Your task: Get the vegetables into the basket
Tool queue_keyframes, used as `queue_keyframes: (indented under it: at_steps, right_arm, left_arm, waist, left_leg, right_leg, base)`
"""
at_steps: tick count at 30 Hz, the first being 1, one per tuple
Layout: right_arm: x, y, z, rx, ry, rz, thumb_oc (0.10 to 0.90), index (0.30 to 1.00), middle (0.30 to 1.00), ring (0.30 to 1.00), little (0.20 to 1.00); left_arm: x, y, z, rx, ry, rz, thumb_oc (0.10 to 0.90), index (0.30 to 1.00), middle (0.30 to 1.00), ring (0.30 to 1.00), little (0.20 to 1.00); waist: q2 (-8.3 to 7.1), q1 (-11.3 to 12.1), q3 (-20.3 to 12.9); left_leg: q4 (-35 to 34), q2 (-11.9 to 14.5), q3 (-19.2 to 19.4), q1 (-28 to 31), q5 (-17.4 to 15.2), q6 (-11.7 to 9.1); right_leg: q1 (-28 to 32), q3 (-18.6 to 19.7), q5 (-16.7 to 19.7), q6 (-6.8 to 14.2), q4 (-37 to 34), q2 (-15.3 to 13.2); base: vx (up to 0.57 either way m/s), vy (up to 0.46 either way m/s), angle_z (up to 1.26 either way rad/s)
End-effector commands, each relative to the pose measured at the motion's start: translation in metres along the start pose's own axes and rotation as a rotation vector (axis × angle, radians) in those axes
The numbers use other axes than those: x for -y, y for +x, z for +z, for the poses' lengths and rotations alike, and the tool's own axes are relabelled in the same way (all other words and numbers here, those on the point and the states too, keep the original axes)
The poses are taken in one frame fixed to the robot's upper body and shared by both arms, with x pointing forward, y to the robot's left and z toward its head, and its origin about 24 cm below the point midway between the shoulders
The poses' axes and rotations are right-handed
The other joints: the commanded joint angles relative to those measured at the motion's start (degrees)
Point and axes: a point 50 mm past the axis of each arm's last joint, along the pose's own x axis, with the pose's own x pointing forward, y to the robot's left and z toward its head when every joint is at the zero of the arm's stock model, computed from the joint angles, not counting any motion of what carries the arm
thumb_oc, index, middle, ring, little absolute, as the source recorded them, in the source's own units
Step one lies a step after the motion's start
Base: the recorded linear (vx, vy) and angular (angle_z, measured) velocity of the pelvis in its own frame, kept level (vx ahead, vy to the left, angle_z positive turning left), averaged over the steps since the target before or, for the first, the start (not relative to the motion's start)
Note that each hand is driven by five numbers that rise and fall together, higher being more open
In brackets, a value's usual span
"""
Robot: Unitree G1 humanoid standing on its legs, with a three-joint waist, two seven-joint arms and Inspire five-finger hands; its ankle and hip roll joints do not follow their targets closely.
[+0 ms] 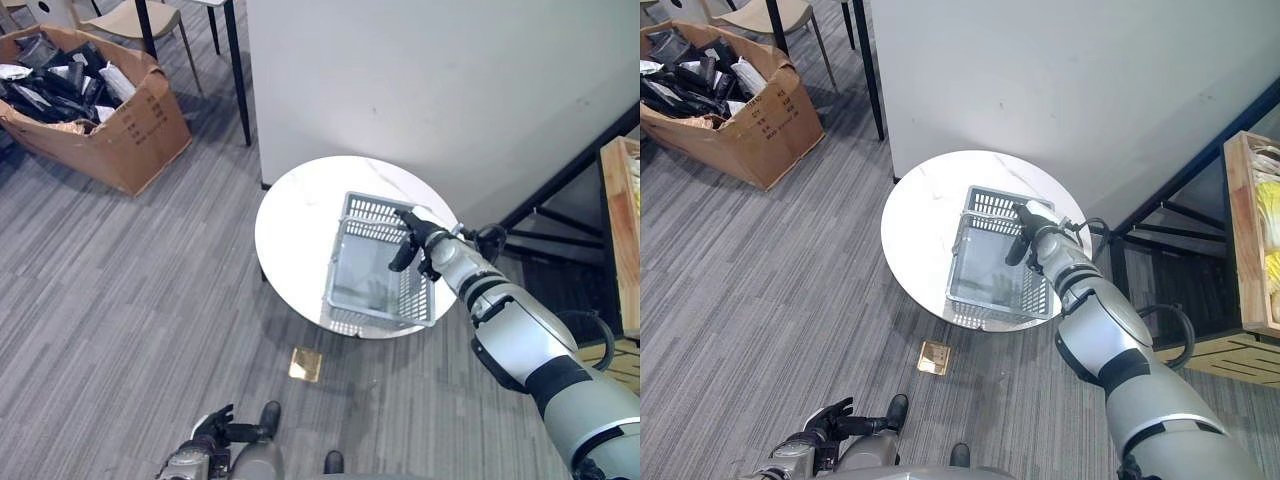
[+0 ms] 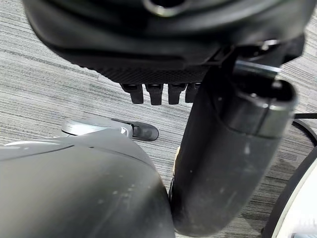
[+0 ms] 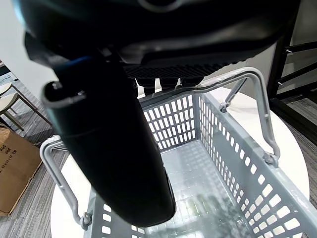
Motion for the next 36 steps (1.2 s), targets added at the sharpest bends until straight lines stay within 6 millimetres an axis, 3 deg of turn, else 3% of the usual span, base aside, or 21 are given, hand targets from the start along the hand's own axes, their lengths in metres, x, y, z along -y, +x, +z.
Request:
queue_keyframes:
  at_steps: [1,6,11,12,15,20,22,27,30,34,36]
  right_arm:
    - [0.029,0.0,0.019,0.052,-0.069,-0.044,0.4,0.3,0.3,0.3,0.3]
    - [0.015,0.0,0.018,0.062,-0.137,0.027,0.4,0.3,0.3,0.3,0.3]
    - [-0.003,0.0,0.009,0.062,-0.06,0.071,0.4,0.3,0.3,0.3,0.3]
    - [-0.017,-0.001,0.002,0.061,0.019,0.107,0.4,0.3,0.3,0.3,0.3]
    - [-0.027,-0.003,-0.009,0.058,0.078,0.131,0.4,0.3,0.3,0.3,0.3]
    - [-0.038,-0.013,-0.004,0.186,0.237,0.135,0.4,0.3,0.3,0.3,0.3]
    - [-0.034,-0.021,0.005,0.288,0.167,0.145,0.4,0.3,0.3,0.3,0.3]
    - [-0.017,-0.043,-0.023,0.34,0.272,0.071,0.4,0.3,0.3,0.3,0.3]
    - [-0.007,-0.059,-0.05,0.333,0.301,0.019,0.4,0.3,0.3,0.3,0.3]
    - [-0.003,-0.069,-0.067,0.31,0.312,0.001,0.4,0.3,0.3,0.3,0.3]
    - [-0.004,-0.079,-0.088,0.263,0.306,0.005,0.4,0.3,0.3,0.3,0.3]
  left_arm:
    - [0.009,-0.004,-0.028,-0.11,0.085,-0.02,0.9,1.0,1.0,1.0,1.0]
    - [0.009,-0.005,-0.033,-0.131,0.109,-0.035,0.9,1.0,1.0,1.0,1.0]
    - [0.007,-0.006,-0.036,-0.143,0.1,-0.03,0.9,1.0,1.0,1.0,1.0]
    - [0.007,-0.006,-0.037,-0.147,0.097,-0.032,0.9,1.0,1.0,1.0,1.0]
    - [0.005,-0.006,-0.039,-0.155,0.085,-0.03,0.9,1.0,1.0,1.0,1.0]
    - [0.003,-0.008,-0.044,-0.173,0.056,-0.017,0.9,1.0,1.0,1.0,1.0]
    - [0.003,-0.009,-0.049,-0.184,0.036,-0.016,0.9,1.0,1.0,1.0,1.0]
    - [0.001,-0.01,-0.051,-0.187,0.019,-0.01,0.9,1.0,1.0,1.0,1.0]
    - [0.0,-0.009,-0.048,-0.183,0.041,-0.013,0.9,1.0,1.0,1.0,1.0]
    - [0.002,-0.009,-0.048,-0.183,0.075,-0.026,0.9,1.0,1.0,1.0,1.0]
    - [0.006,-0.008,-0.044,-0.171,0.096,-0.044,0.9,1.0,1.0,1.0,1.0]
  waist:
    - [-0.19,1.1,0.5]
    - [-0.28,1.0,0.3]
    - [-0.47,0.9,0.2]
    - [-0.57,0.5,0.1]
    - [-0.66,0.1,-0.2]
    - [-0.6,-2.0,-0.7]
    - [-0.48,-3.3,-1.2]
    - [0.53,-5.4,-2.6]
    - [1.4,-6.8,-3.8]
    - [1.99,-7.6,-4.6]
    - [2.55,-9.1,-5.3]
  left_leg:
    - [0.1,-0.4,-2.5,3.3,-5.2,-2.5]
    - [0.1,-0.4,-2.5,3.6,-5.3,-2.7]
    - [0.1,-0.5,-2.3,4.0,-5.5,-2.6]
    - [0.1,-0.5,-1.8,4.4,-5.6,-2.5]
    - [0.1,-0.4,-1.3,4.9,-5.8,-2.5]
    - [0.1,-0.3,0.1,5.7,-6.1,-2.3]
    - [0.1,0.0,1.0,6.4,-6.4,-2.3]
    - [0.1,-0.1,1.9,7.8,-7.0,-2.1]
    - [0.1,-0.3,2.3,8.7,-6.7,-2.0]
    - [0.1,-0.3,3.0,9.3,-6.9,-1.9]
    - [0.1,-0.4,3.9,10.2,-7.2,-1.7]
  right_leg:
    - [-5.9,1.1,7.5,3.5,-0.6,-3.2]
    - [-5.3,0.8,7.3,3.5,-0.6,-3.3]
    - [-5.2,0.7,7.4,3.5,-0.6,-3.4]
    - [-5.0,1.0,7.5,3.5,-0.6,-3.4]
    - [-4.8,1.1,7.5,3.5,-0.6,-3.4]
    - [-4.8,2.2,7.7,3.6,-0.6,-3.4]
    - [-4.7,2.8,7.7,3.8,-0.6,-3.3]
    - [-3.9,3.3,7.3,3.9,-0.4,-3.5]
    - [-3.5,3.5,7.6,4.0,0.0,-3.7]
    - [-3.1,4.0,7.4,4.1,0.3,-3.7]
    - [-3.0,4.7,7.5,4.2,0.6,-3.7]
  base:
    - [0.0,0.0,0.0]
    - [0.0,0.009,0.04]
    - [-0.01,0.011,0.01]
    - [-0.03,0.028,0.0]
    - [-0.02,0.027,-0.06]
    - [-0.02,0.019,-0.11]
    - [0.0,0.03,-0.09]
    - [0.0,0.021,-0.22]
    - [-0.01,0.009,-0.14]
    - [0.01,0.01,-0.08]
    - [0.01,0.035,-0.21]
